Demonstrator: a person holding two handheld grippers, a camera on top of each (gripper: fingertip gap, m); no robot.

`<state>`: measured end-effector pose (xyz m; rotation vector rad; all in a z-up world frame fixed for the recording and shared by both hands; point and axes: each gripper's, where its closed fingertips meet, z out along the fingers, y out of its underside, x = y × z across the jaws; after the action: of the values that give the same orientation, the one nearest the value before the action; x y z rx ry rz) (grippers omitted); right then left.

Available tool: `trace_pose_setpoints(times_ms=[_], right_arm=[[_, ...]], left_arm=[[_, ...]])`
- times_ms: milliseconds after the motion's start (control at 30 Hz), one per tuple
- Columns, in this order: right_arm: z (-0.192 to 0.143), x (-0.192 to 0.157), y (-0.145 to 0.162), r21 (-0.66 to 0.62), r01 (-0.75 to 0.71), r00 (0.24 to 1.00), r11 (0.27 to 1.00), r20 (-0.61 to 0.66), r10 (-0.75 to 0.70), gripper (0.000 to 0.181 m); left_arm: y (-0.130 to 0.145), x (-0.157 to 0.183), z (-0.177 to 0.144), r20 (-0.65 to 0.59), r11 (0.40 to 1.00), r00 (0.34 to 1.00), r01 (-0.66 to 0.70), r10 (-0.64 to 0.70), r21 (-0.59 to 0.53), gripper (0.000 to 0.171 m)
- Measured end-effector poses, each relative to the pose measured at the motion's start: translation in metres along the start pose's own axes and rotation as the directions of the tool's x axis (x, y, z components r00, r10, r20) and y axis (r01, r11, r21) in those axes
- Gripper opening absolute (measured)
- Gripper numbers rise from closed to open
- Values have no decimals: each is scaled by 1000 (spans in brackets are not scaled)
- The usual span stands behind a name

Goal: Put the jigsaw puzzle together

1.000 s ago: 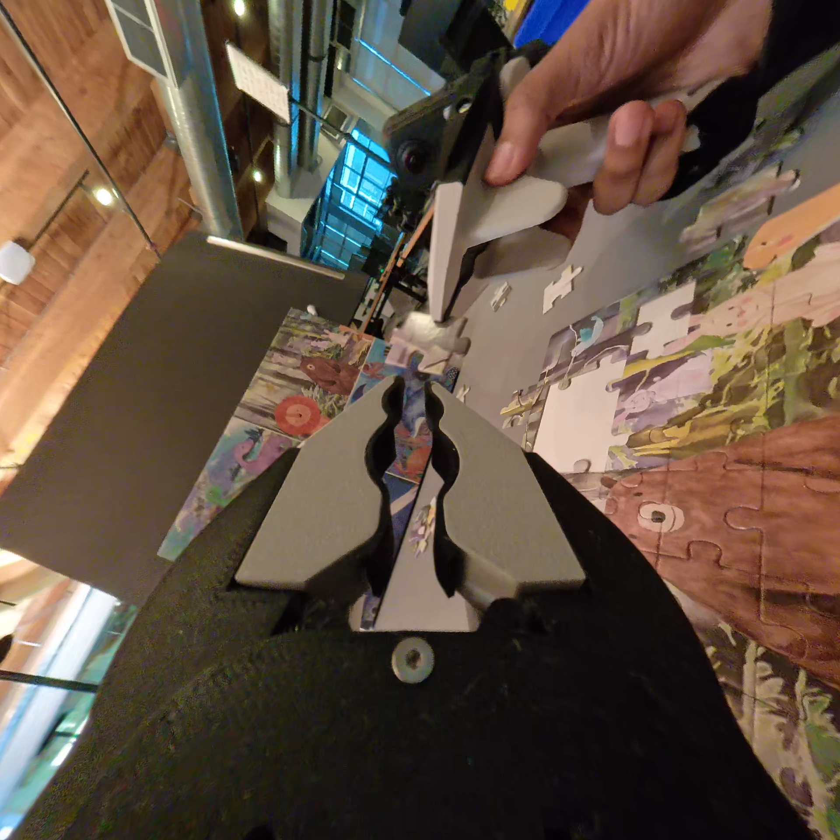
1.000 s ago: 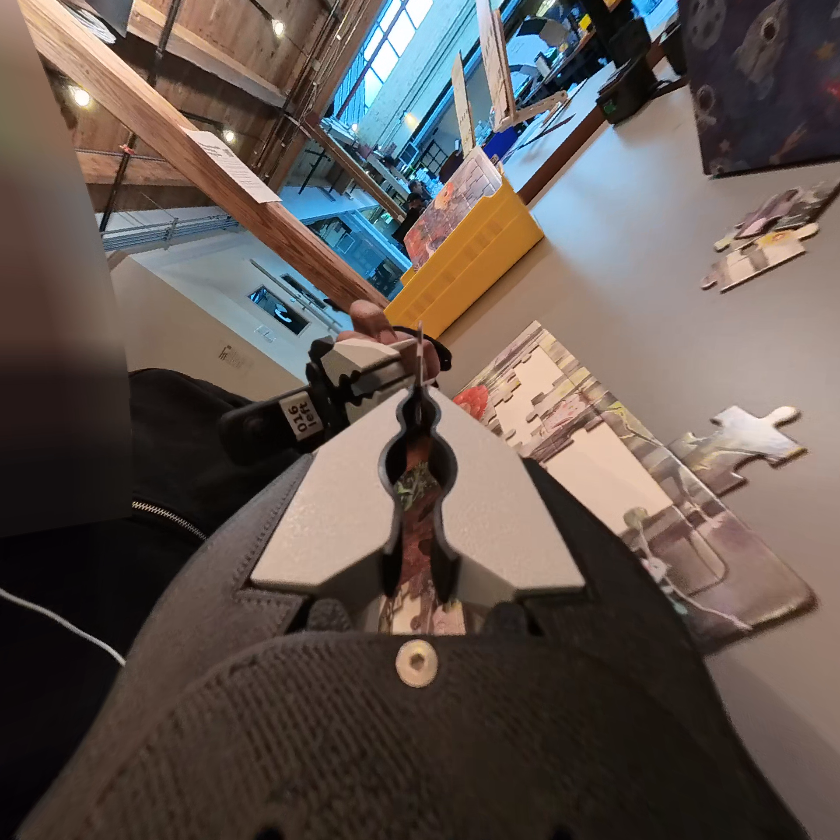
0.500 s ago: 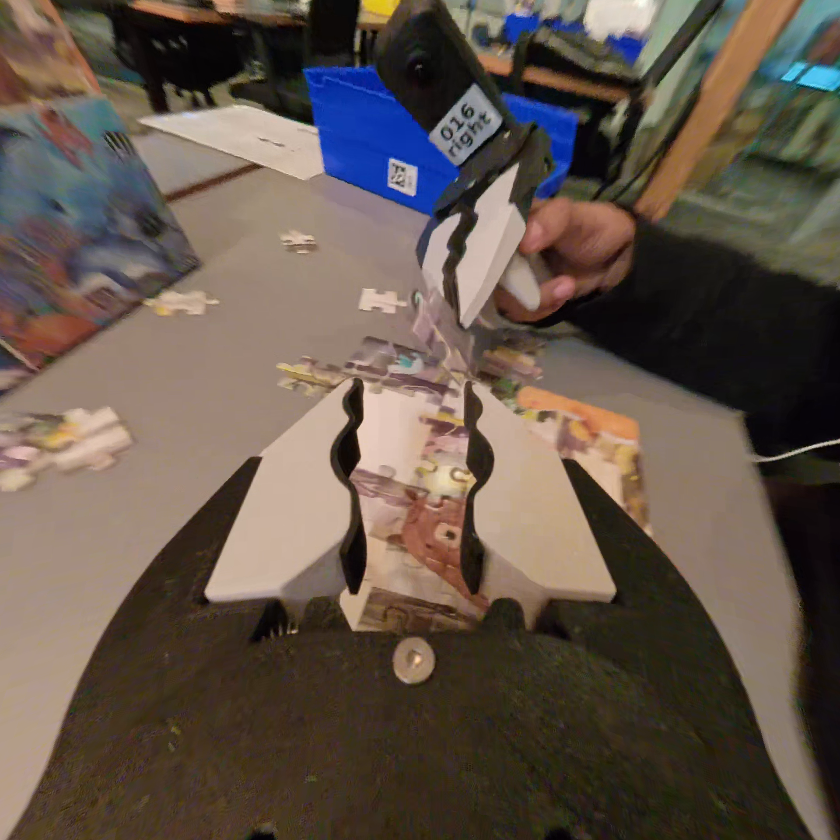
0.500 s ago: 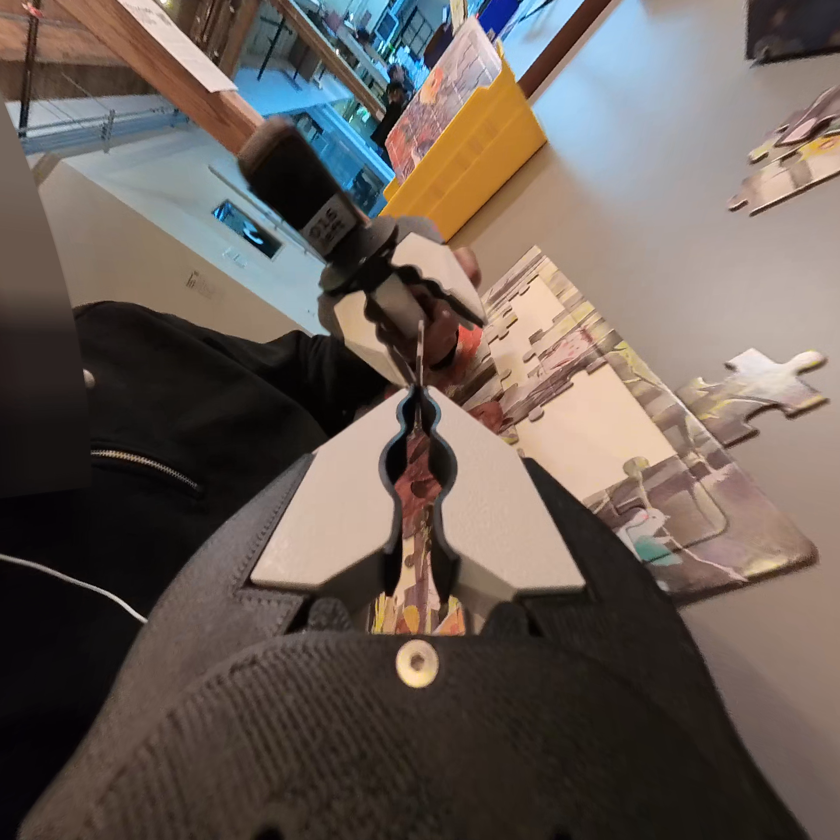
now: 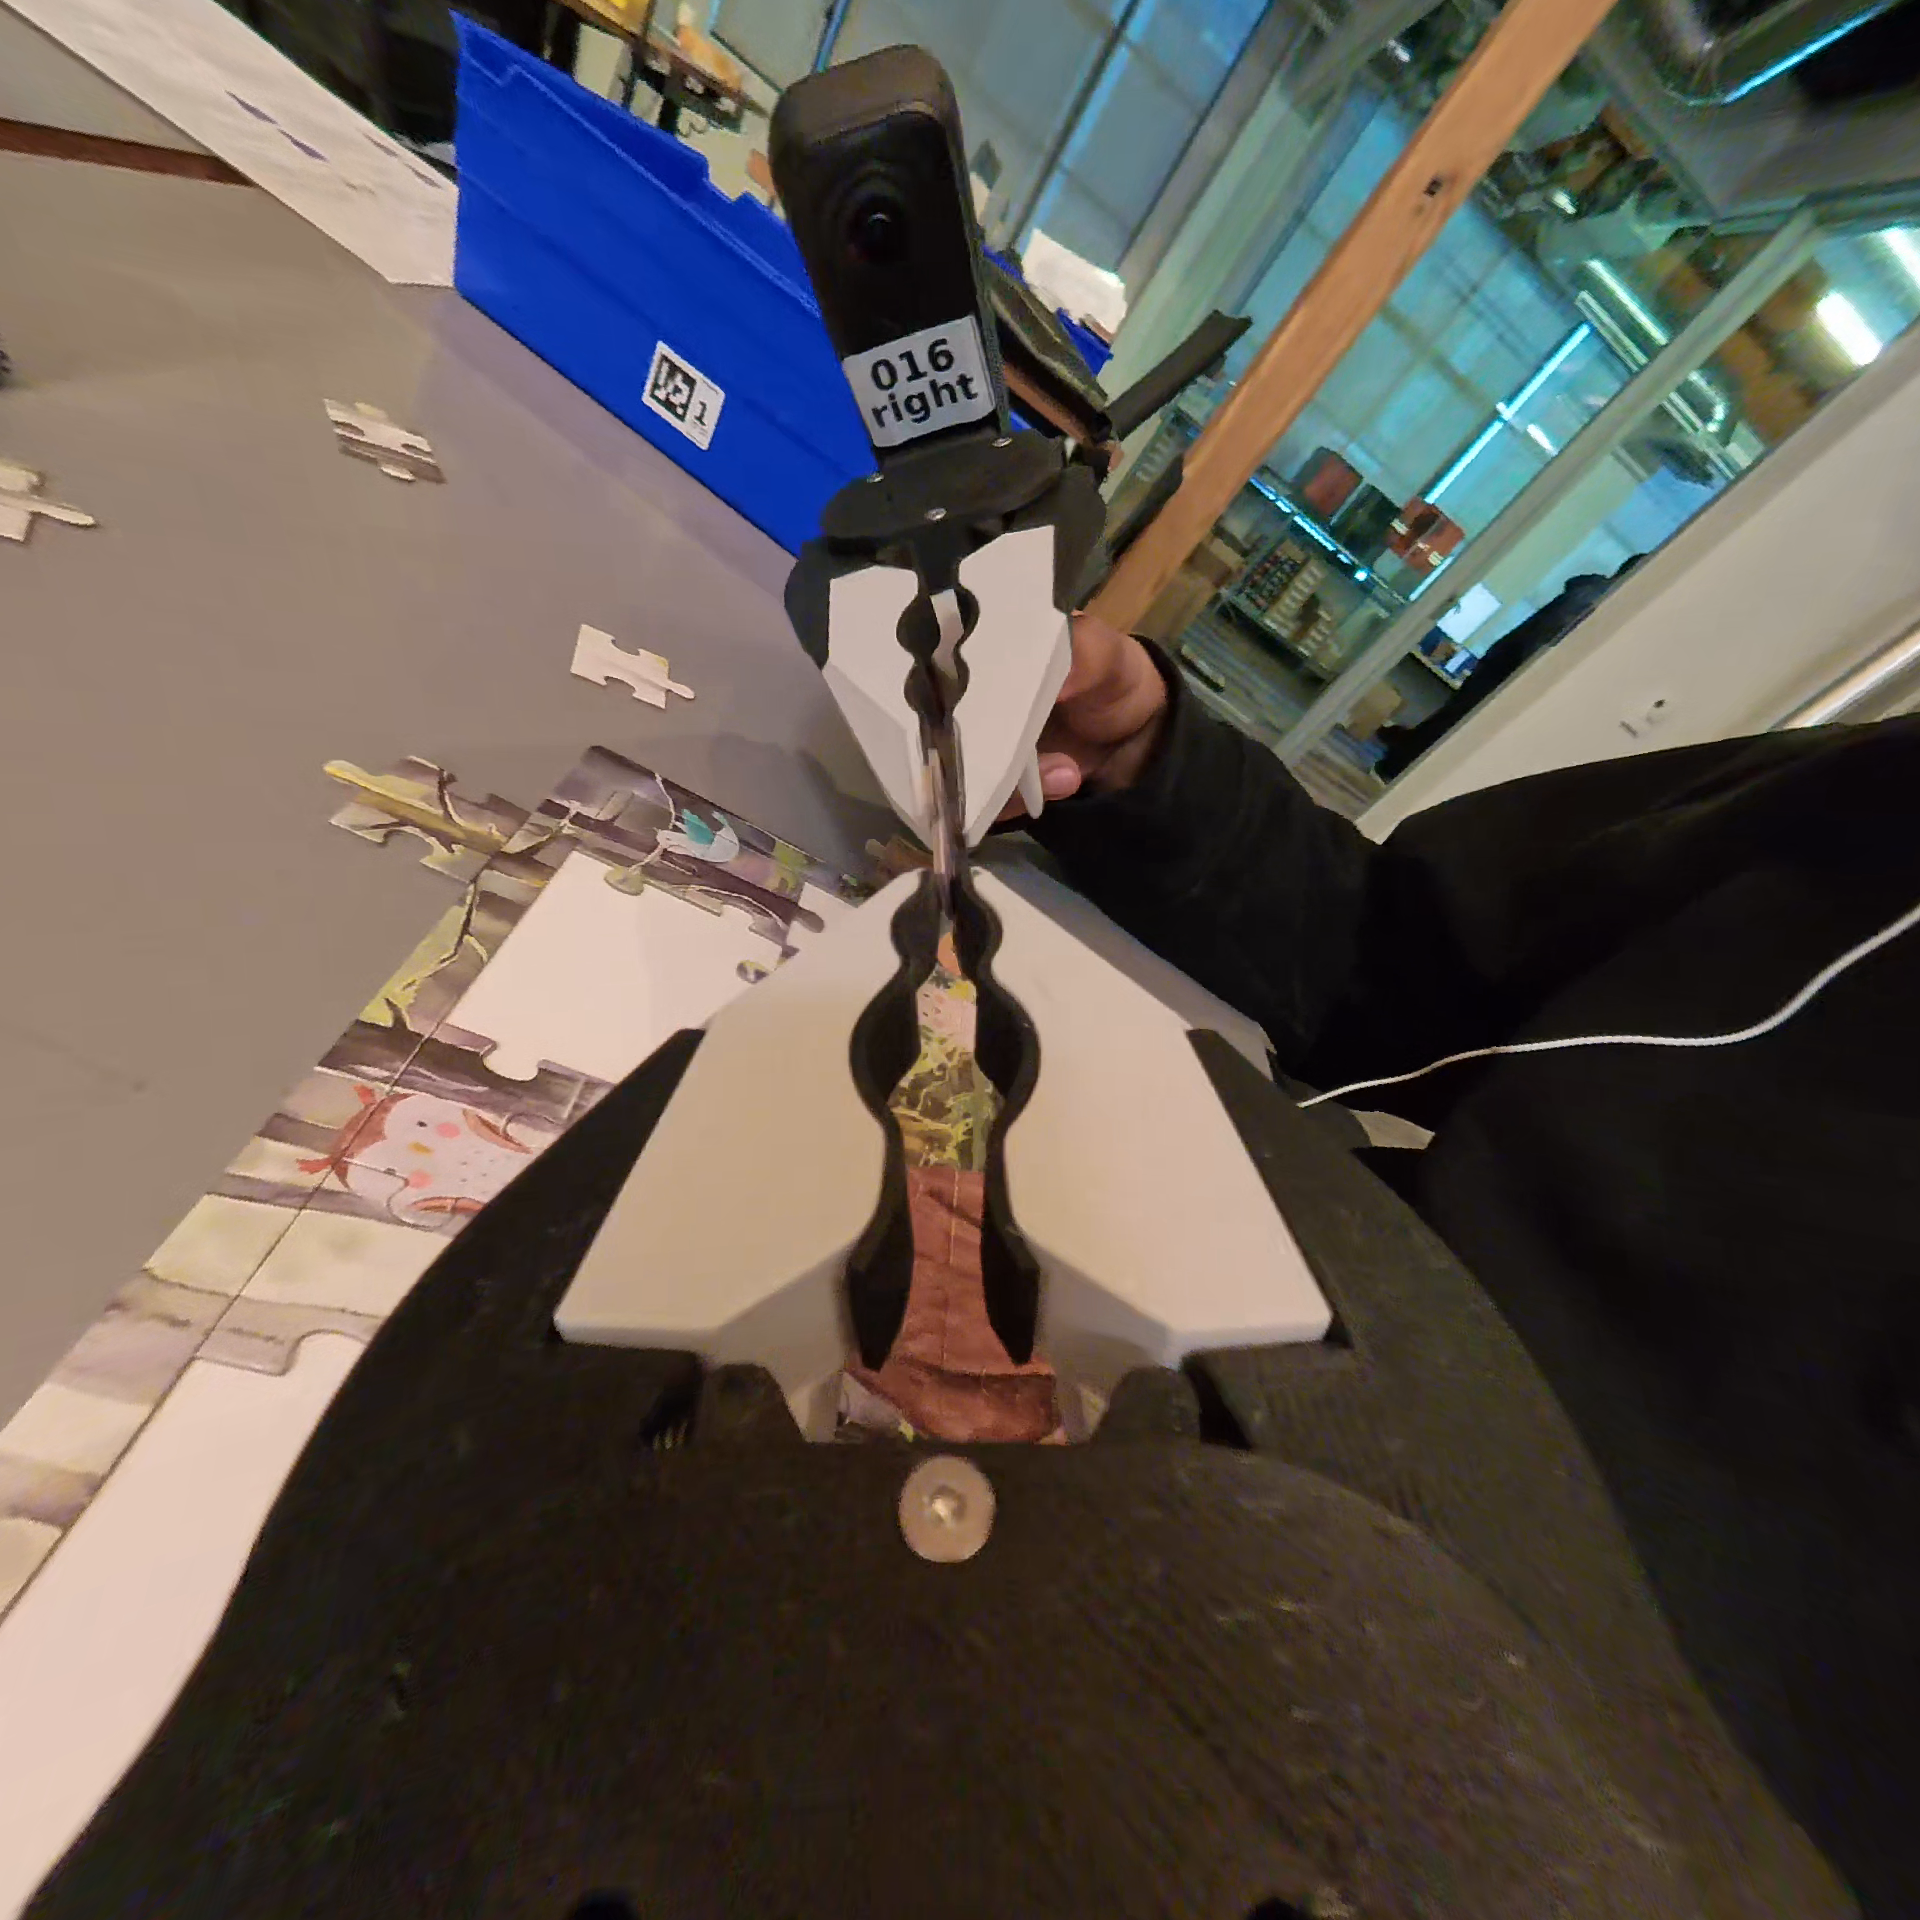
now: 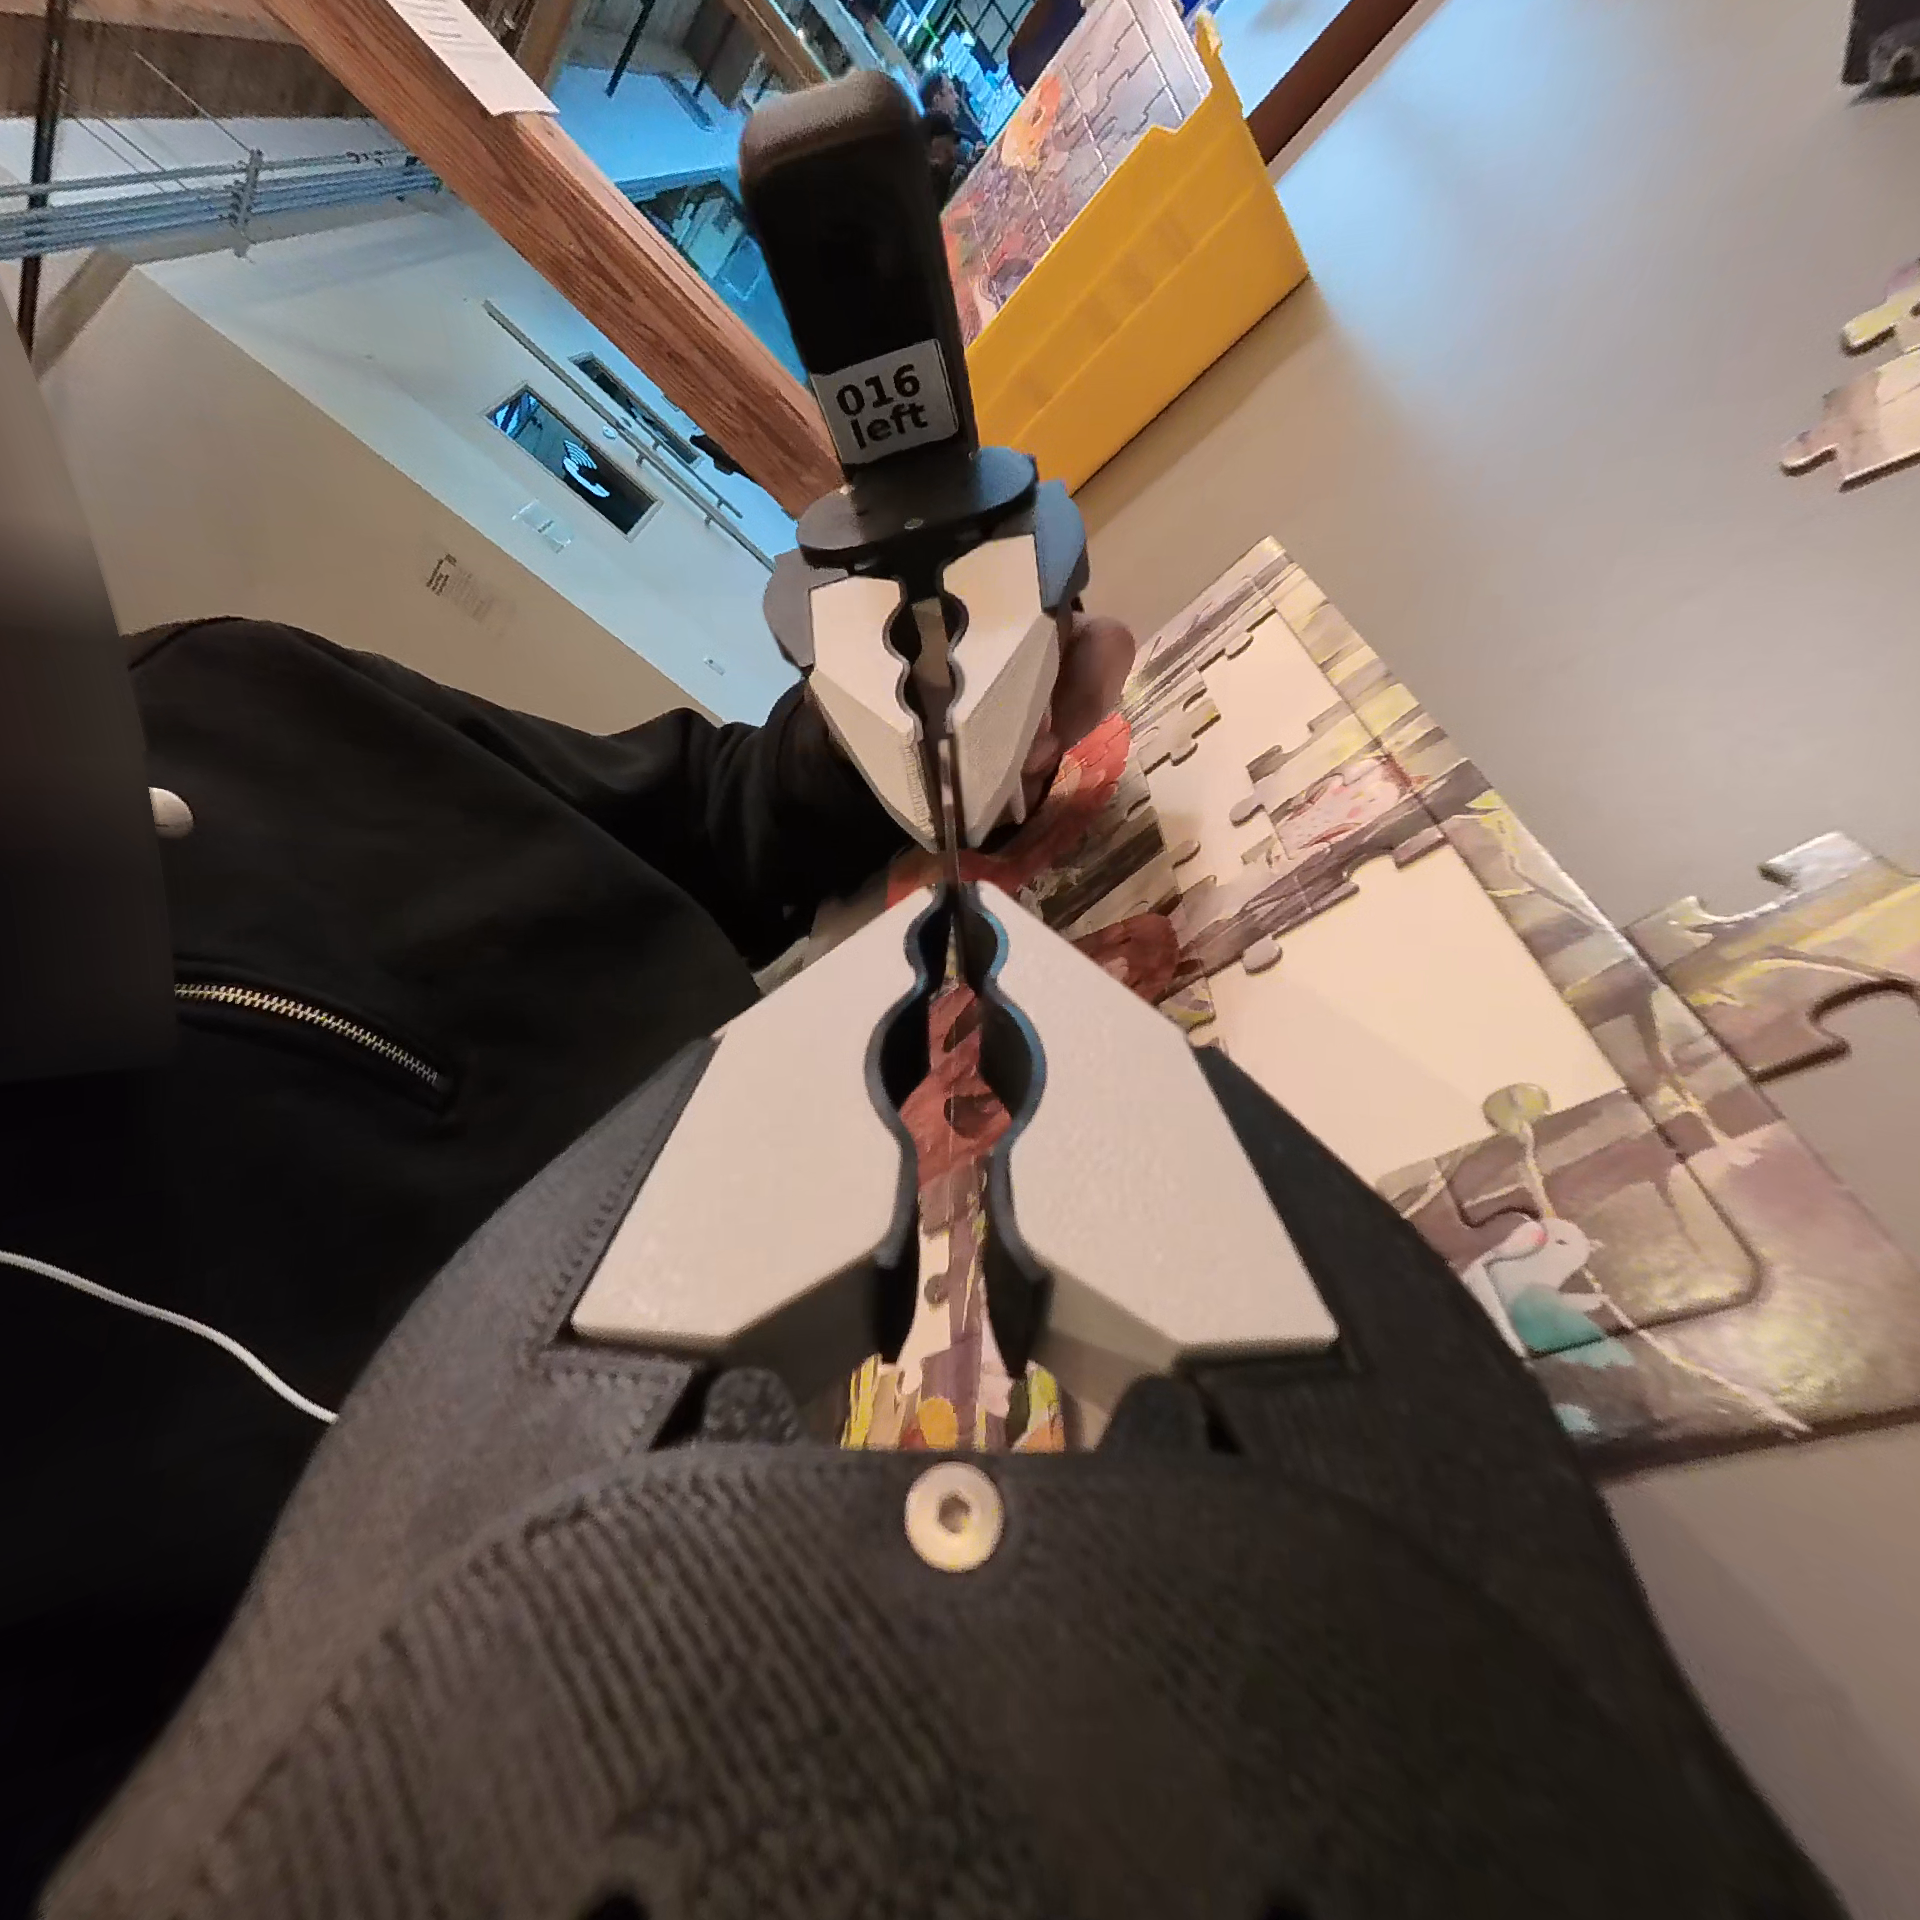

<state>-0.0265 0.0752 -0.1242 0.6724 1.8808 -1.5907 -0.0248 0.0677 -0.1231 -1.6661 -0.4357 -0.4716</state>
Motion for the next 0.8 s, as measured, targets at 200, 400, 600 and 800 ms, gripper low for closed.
trace_pose_setpoints(times_ms=[200, 400, 600, 800], right_arm=[[-3, 0, -7, 39, 30, 999, 999, -20, -29, 0], [-5, -1, -13, 75, 61, 998, 995, -33, -59, 0], [-5, -1, -16, 90, 81, 996, 993, -48, -77, 0], [-5, 0, -17, 96, 82, 996, 992, -48, -77, 0]], left_arm=[[4, 0, 1, -11, 1000, 1000, 6, -6, -25, 0], [13, 1, 5, -17, 997, 1000, -2, 1, -71, 0], [14, -1, 5, -12, 998, 1000, 13, -14, -69, 0], [12, -3, 4, -5, 998, 1000, 26, -26, -56, 0]])
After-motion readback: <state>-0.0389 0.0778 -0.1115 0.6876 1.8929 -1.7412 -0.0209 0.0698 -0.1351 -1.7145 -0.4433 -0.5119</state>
